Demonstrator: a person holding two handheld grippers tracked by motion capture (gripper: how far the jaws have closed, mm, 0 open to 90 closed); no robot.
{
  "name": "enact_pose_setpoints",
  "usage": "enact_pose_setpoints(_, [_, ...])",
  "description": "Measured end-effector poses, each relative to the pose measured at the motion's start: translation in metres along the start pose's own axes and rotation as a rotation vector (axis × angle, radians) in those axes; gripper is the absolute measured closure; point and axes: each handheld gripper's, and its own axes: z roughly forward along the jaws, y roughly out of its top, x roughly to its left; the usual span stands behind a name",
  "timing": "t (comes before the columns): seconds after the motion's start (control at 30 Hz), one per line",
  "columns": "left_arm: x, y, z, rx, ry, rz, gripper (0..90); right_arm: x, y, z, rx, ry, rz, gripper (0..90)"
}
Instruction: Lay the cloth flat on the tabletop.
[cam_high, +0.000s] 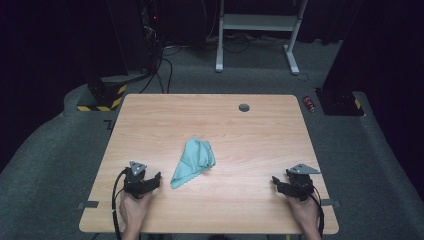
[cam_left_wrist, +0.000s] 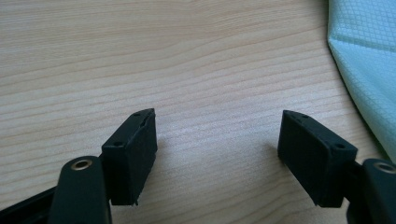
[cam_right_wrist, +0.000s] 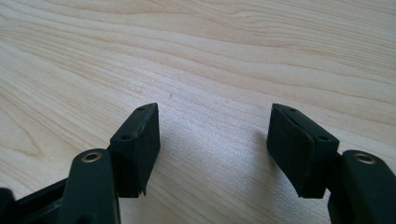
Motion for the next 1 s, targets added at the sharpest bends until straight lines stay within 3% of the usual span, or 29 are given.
enact_pose_setpoints(0.73, [-0.0014, 0.0015, 0.0018, 0.008, -0.013, 0.003, 22.4, 0.0002, 0.0002, 0.0003, 0.001, 0.006, -0.013, 32.6])
enact_pose_setpoints(1.0, [-0.0009, 0.0023, 0.0013, -0.005, -0.067, -0.025, 24.4, 0.0002, 0.0002, 0.0003, 0.001, 0.006, -0.013, 32.6])
